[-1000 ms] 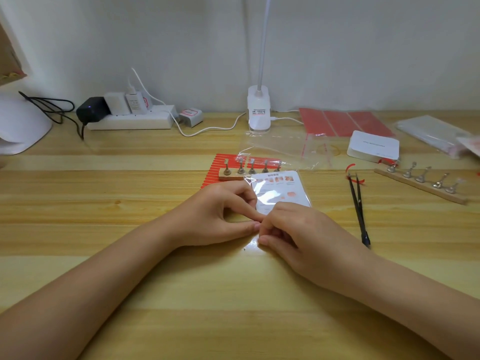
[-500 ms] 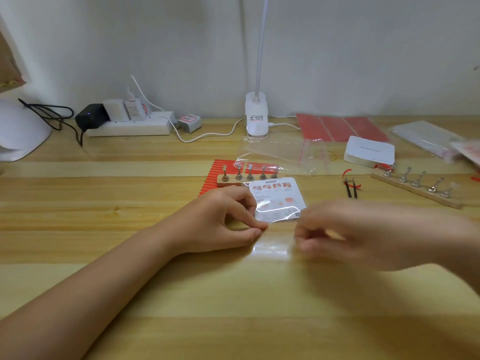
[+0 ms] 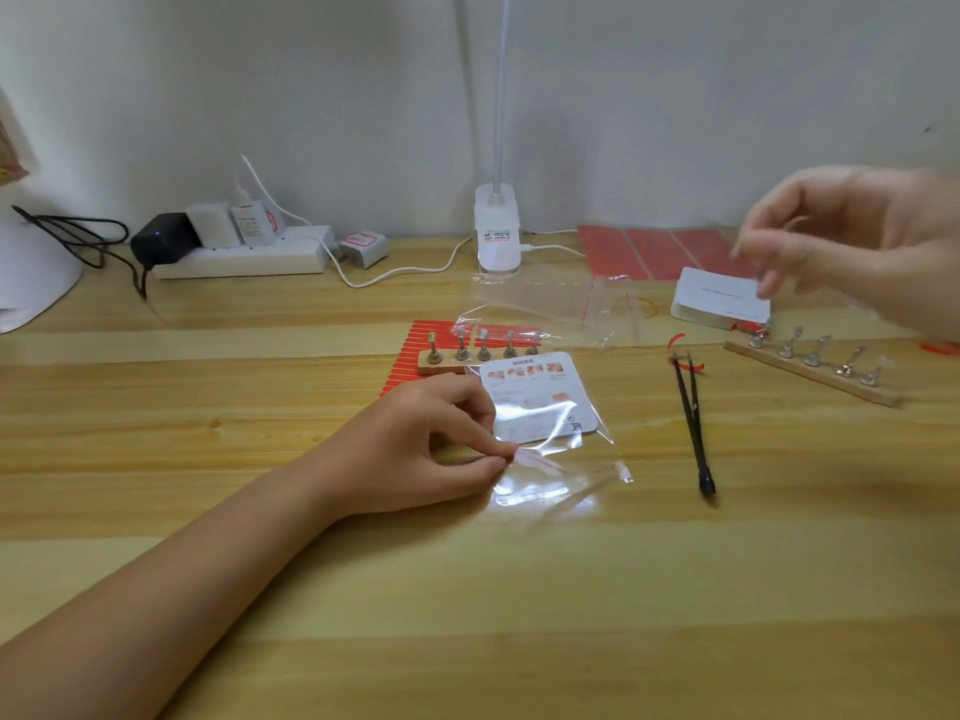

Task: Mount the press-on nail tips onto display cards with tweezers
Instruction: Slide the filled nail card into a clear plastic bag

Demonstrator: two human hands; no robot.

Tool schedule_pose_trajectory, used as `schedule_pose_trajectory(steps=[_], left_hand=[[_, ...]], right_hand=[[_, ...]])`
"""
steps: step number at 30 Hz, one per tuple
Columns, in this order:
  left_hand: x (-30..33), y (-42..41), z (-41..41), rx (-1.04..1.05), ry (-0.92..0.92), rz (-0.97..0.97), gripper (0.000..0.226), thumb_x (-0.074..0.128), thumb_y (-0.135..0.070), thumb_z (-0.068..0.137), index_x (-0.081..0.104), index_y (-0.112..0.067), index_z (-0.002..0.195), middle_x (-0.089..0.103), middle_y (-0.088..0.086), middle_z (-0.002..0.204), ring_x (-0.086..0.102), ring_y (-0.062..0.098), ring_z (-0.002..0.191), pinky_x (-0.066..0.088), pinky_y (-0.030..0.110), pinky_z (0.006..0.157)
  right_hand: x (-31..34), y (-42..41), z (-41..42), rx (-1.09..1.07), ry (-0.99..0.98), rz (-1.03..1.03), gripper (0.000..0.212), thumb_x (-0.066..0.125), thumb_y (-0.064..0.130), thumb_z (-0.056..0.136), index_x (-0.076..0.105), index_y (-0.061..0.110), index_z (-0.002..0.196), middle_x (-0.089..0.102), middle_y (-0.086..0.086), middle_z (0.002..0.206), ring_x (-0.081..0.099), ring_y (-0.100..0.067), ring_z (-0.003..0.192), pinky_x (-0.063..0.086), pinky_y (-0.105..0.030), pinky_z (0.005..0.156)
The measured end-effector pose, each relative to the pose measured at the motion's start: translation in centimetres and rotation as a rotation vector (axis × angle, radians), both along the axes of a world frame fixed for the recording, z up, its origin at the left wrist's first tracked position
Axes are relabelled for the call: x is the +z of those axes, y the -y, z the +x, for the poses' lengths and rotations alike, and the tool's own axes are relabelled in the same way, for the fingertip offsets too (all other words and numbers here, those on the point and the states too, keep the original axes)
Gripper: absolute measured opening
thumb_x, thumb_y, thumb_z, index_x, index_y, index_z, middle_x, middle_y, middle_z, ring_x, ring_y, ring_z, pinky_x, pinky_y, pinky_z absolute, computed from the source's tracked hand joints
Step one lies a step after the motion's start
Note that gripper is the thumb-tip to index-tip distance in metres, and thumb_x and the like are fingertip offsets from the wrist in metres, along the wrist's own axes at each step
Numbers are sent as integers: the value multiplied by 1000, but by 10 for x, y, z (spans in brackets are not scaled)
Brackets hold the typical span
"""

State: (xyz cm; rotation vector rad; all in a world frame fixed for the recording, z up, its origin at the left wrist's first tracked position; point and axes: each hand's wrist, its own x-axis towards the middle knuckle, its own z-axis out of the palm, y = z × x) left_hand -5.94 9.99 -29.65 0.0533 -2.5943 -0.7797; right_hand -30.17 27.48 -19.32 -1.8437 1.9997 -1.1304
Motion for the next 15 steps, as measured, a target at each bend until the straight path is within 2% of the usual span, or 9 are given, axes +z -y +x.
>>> schedule_pose_trajectory(steps=[2, 5, 8, 10, 12, 15], left_hand=[[0, -1, 0, -2, -3, 2, 14, 69, -23, 79, 77, -12, 82, 55, -3, 77, 53, 12, 70, 44, 29, 62], [1, -1, 0, -6, -6, 9, 12, 69, -21, 78, 77, -11, 81, 55, -3, 77, 53, 12, 70, 43, 27, 62], [1, -1, 1, -4, -7, 11, 11, 69, -18, 77, 76, -11, 81, 56, -1, 77, 54, 13, 71, 45, 30, 63], [1, -1, 1, -1, -7, 17, 12, 69, -18, 77, 77, -11, 82, 57, 1, 77, 55, 14, 71, 45, 31, 63], [1, -1, 1, -3, -6, 27, 13, 69, -18, 77, 77, -10, 83, 58, 1, 77, 55, 14, 71, 45, 30, 64], [1, 0, 1, -8, 1, 28, 14, 68, -18, 78, 76, -10, 84, 58, 1, 78, 55, 13, 72, 45, 31, 65]], right_hand=[[-2, 3, 18, 80, -107, 102, 26, 56, 62, 76, 63, 46, 95, 67, 15, 89, 64, -2, 75, 53, -19, 64], [-22, 12, 49, 245, -168, 180, 36, 57, 57, 70, 64, 41, 102, 65, 20, 92, 60, -1, 78, 44, -10, 63], [-52, 21, 71, 297, -199, 300, 42, 61, 57, 70, 61, 39, 108, 58, 25, 94, 55, 3, 81, 40, -12, 68], [-64, 24, 77, 311, -256, 341, 29, 64, 45, 78, 63, 35, 105, 54, 24, 87, 51, 2, 78, 39, -14, 70], [-66, 26, 79, 319, -264, 309, 11, 64, 31, 84, 69, 29, 94, 56, 20, 83, 52, 0, 74, 36, -10, 65], [-54, 26, 67, 267, -120, 214, 5, 66, 26, 81, 70, 26, 77, 62, 15, 70, 57, 0, 62, 40, -10, 59]])
